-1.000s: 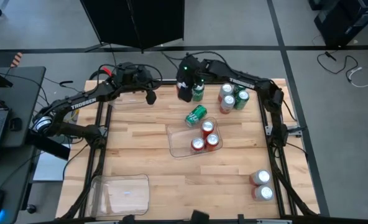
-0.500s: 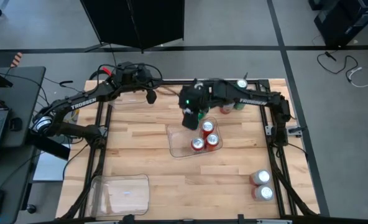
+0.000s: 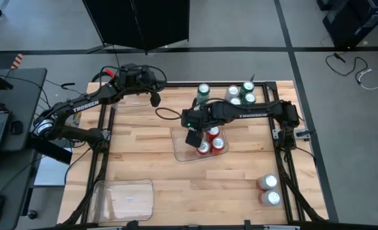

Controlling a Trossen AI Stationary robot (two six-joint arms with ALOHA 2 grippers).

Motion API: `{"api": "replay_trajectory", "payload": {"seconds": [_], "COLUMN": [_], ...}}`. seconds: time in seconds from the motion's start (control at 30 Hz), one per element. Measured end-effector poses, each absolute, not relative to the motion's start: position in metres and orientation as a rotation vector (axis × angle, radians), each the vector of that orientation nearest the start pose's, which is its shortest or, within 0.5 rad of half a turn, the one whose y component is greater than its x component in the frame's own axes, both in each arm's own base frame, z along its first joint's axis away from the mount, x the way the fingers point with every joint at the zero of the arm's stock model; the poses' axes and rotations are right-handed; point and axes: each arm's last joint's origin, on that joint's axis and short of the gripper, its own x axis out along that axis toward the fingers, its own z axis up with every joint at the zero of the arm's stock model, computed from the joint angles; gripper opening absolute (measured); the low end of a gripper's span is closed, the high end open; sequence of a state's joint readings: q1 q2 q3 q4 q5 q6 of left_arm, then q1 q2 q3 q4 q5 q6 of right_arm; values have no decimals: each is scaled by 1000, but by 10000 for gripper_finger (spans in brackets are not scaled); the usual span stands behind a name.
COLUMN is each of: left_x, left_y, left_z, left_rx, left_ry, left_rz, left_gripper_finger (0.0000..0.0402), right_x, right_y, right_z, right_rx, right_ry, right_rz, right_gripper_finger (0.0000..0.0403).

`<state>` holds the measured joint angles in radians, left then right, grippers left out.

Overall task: Sort soda cans
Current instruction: Put the orange soda can into the middle transparent bin, then adjust the orange soda can

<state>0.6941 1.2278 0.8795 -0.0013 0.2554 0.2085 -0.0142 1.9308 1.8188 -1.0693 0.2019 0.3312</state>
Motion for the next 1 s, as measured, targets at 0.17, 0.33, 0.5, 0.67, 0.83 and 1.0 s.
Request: {"api": "replay_trajectory", "payload": {"seconds": [0.17, 0.33, 0.5, 0.67, 0.83, 1.0], "left_x": [214, 214, 214, 213, 213, 213], "left_y": [168, 168, 168, 168, 168, 168], "left_z": [292, 292, 291, 291, 290, 290], "left_rx": [41, 40, 38, 33, 30, 28], "left_ry": [358, 361, 362, 370, 373, 372], "left_rz": [399, 398, 398, 397, 397, 397], "left_gripper_finger": [3, 3, 3, 3, 3, 3], "right_x": [400, 398, 395, 394, 394, 397], "right_y": [-15, -19, -20, -19, -20, -20], "right_z": [265, 241, 236, 235, 230, 243], "right_rx": [171, 180, 177, 182, 183, 179], "right_ry": [1154, 1162, 1173, 1186, 1214, 1192], "right_rz": [-392, -399, -407, -394, -389, -379], "right_gripper_finger": [266, 266, 266, 307, 344, 351]}}
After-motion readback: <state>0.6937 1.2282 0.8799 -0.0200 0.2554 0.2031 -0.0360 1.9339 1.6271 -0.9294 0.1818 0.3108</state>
